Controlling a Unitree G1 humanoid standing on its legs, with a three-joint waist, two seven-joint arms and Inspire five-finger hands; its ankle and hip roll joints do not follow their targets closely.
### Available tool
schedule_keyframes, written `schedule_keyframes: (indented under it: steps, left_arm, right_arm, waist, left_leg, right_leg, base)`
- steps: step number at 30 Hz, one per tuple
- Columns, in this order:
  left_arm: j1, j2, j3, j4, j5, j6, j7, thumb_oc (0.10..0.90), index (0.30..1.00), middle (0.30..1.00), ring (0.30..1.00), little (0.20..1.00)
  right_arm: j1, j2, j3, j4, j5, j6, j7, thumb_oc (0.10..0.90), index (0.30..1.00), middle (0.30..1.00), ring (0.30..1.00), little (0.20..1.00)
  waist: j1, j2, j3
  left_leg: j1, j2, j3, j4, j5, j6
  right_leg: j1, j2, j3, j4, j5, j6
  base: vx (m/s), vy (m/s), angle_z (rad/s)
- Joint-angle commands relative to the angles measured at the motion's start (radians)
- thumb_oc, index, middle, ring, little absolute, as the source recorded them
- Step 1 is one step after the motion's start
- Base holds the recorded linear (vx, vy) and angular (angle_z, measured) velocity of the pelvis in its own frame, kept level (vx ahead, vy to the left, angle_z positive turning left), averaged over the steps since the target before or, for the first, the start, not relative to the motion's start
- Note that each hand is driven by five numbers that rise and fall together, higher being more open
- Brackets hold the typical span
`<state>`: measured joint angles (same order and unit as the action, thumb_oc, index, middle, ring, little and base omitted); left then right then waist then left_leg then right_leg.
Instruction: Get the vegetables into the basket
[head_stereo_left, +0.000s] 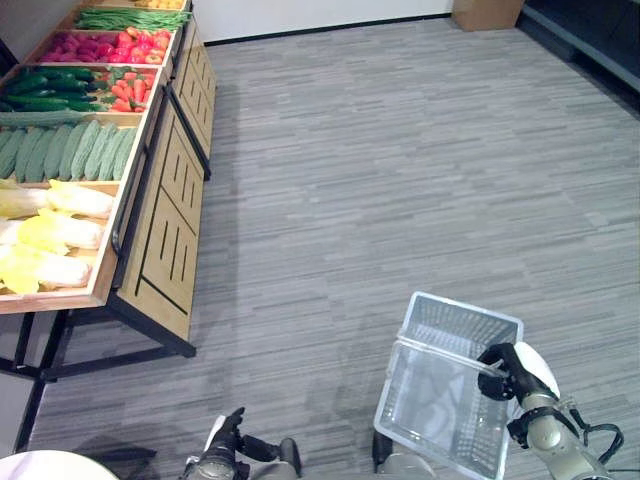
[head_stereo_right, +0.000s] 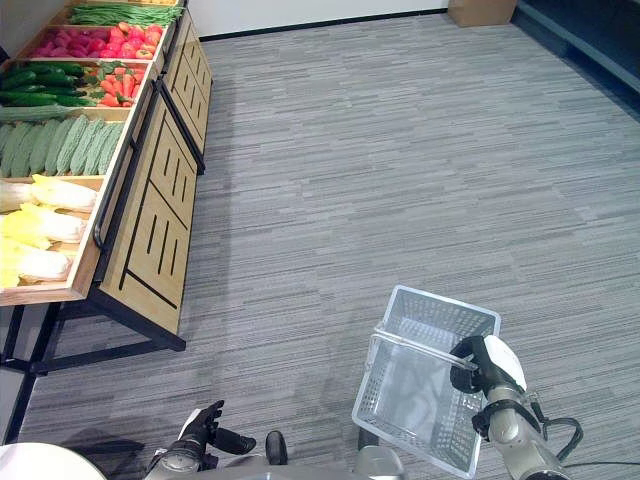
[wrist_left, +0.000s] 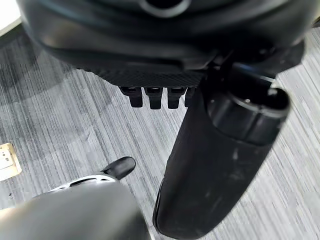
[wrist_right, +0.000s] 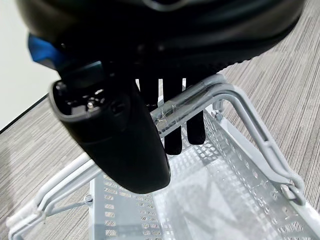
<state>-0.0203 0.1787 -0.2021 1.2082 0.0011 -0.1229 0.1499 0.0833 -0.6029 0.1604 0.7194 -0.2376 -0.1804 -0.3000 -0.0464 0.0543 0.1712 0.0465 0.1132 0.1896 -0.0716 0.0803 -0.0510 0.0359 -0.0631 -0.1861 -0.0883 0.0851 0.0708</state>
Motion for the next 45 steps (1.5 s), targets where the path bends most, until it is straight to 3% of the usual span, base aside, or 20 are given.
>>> schedule_keyframes:
  steps: [1,5,6,8,10,15,19,22,25,32,34,35,42,45]
  left_arm:
    - [-0.040,-0.004,0.020,0.052,0.012,-0.016,0.018,0.900,1.000,1.000,1.000,1.000]
    - [-0.038,-0.006,0.035,0.064,0.026,-0.011,0.035,0.900,1.000,1.000,1.000,1.000]
    - [-0.029,-0.014,0.029,0.063,0.036,-0.009,0.038,0.900,1.000,1.000,1.000,1.000]
    - [-0.024,-0.016,0.024,0.061,0.041,-0.011,0.037,0.900,1.000,1.000,1.000,1.000]
    - [-0.020,-0.017,0.012,0.057,0.040,-0.016,0.035,0.900,1.000,1.000,1.000,1.000]
    - [-0.020,-0.013,-0.002,0.053,0.054,-0.020,0.029,0.900,1.000,1.000,1.000,1.000]
    - [-0.004,-0.009,0.008,0.059,0.063,-0.018,0.025,0.900,1.000,1.000,1.000,1.000]
    - [0.000,-0.010,0.013,0.061,0.067,-0.013,0.028,0.900,1.000,1.000,1.000,1.000]
    - [-0.004,-0.007,0.016,0.061,0.064,-0.015,0.030,0.900,1.000,1.000,1.000,1.000]
    - [-0.024,0.012,0.016,0.049,0.061,-0.014,0.041,0.900,1.000,1.000,1.000,1.000]
    - [-0.027,0.015,0.017,0.053,0.065,-0.014,0.042,0.900,1.000,1.000,1.000,1.000]
    - [-0.032,0.017,0.015,0.058,0.077,-0.012,0.041,0.900,1.000,1.000,1.000,1.000]
    - [-0.059,0.046,0.009,0.048,0.105,-0.009,0.058,0.900,1.000,1.000,1.000,1.000]
    - [-0.083,0.053,0.007,0.045,0.104,-0.005,0.064,0.900,1.000,1.000,1.000,1.000]
  right_arm:
    - [-0.132,-0.059,-0.084,-0.137,-0.003,-0.110,-0.095,0.400,0.300,0.300,0.300,0.300]
    - [-0.124,-0.072,-0.086,-0.165,-0.016,-0.108,-0.103,0.400,0.300,0.300,0.300,0.300]
    - [-0.126,-0.078,-0.089,-0.171,-0.014,-0.111,-0.105,0.400,0.300,0.300,0.300,0.300]
    - [-0.125,-0.082,-0.092,-0.173,-0.013,-0.113,-0.105,0.400,0.300,0.300,0.300,0.300]
    - [-0.136,-0.085,-0.087,-0.186,-0.012,-0.112,-0.108,0.400,0.300,0.300,0.300,0.300]
    - [-0.133,-0.086,-0.085,-0.209,-0.036,-0.104,-0.119,0.400,0.300,0.300,0.300,0.300]
    - [-0.130,-0.068,-0.073,-0.223,-0.056,-0.099,-0.116,0.400,0.300,0.300,0.300,0.300]
    - [-0.120,-0.058,-0.079,-0.228,-0.058,-0.094,-0.118,0.400,0.300,0.300,0.300,0.300]
    - [-0.123,-0.032,-0.089,-0.238,-0.042,-0.091,-0.120,0.400,0.300,0.300,0.300,0.300]
    - [-0.173,-0.004,-0.071,-0.227,-0.029,-0.090,-0.133,0.400,0.300,0.300,0.300,0.300]
    - [-0.181,0.000,-0.067,-0.228,-0.032,-0.089,-0.134,0.400,0.300,0.300,0.300,0.300]
    - [-0.193,0.004,-0.062,-0.229,-0.032,-0.089,-0.129,0.400,0.300,0.300,0.300,0.300]
    - [-0.223,0.042,-0.051,-0.228,-0.002,-0.087,-0.121,0.400,0.300,0.300,0.300,0.300]
    - [-0.206,0.045,-0.052,-0.226,-0.006,-0.080,-0.116,0.400,0.300,0.300,0.300,0.300]
  waist:
    - [0.000,-0.054,0.046]
    - [0.007,-0.063,0.065]
    - [0.013,-0.064,0.071]
    - [0.016,-0.063,0.074]
    - [0.031,-0.061,0.078]
    - [0.049,-0.060,0.069]
    - [0.060,-0.058,0.050]
    - [0.060,-0.060,0.034]
    - [0.063,-0.079,0.032]
    - [0.072,-0.098,0.035]
    - [0.071,-0.101,0.035]
    - [0.070,-0.107,0.031]
    - [0.057,-0.088,0.049]
    - [0.031,-0.076,0.063]
  left_leg:
    - [-0.018,0.058,-0.002,0.070,-0.004,-0.077]
    - [-0.070,0.066,-0.024,0.177,-0.004,-0.090]
    - [-0.100,0.068,-0.037,0.251,0.001,-0.093]
    - [-0.111,0.065,-0.047,0.273,0.005,-0.093]
    - [-0.152,0.035,-0.085,0.215,0.010,-0.088]
    - [-0.221,0.071,-0.023,0.054,0.095,-0.094]
    - [-0.177,0.057,-0.031,0.019,0.099,-0.089]
    - [-0.141,0.043,-0.007,0.000,0.087,-0.073]
    - [-0.139,0.011,0.018,0.026,0.046,-0.033]
    - [-0.153,-0.023,0.034,0.040,0.007,0.002]
    - [-0.146,-0.034,0.040,0.030,-0.001,0.013]
    - [-0.125,-0.057,0.048,0.018,-0.017,0.030]
    - [-0.034,-0.076,0.068,0.004,-0.075,0.071]
    - [0.013,-0.080,0.050,-0.013,-0.089,0.069]
  right_leg:
    - [0.033,-0.016,0.026,0.036,-0.077,0.013]
    - [0.054,-0.015,0.013,0.021,-0.080,0.002]
    - [0.069,-0.017,0.005,0.020,-0.085,-0.005]
    - [0.077,-0.017,0.003,0.020,-0.090,-0.007]
    - [0.091,-0.025,0.003,0.020,-0.103,-0.004]
    - [0.118,-0.028,0.005,0.020,-0.129,0.012]
    - [0.144,-0.027,0.033,0.017,-0.144,0.026]
    - [0.151,-0.046,0.045,0.018,-0.146,0.038]
    - [0.135,-0.087,0.068,0.031,-0.140,0.064]
    - [0.087,-0.122,0.095,0.055,-0.105,0.096]
    - [0.076,-0.130,0.103,0.066,-0.085,0.106]
    - [0.062,-0.150,0.119,0.096,-0.045,0.125]
    - [-0.069,-0.139,0.124,0.371,0.003,0.131]
    - [-0.155,-0.105,0.110,0.359,-0.004,0.114]
  base:
    - [0.02,-0.128,0.15]
    - [0.04,-0.145,0.23]
    - [0.07,-0.100,0.22]
    - [0.07,-0.053,0.19]
    - [0.10,0.021,0.06]
    - [0.14,0.072,0.10]
    - [0.17,0.119,-0.15]
    - [0.17,0.225,-0.38]
    - [0.11,0.255,-0.24]
    - [0.05,0.157,-0.08]
    - [0.06,0.201,-0.06]
    - [0.10,0.306,-0.10]
    - [0.05,0.187,-0.25]
    - [0.11,0.056,-0.07]
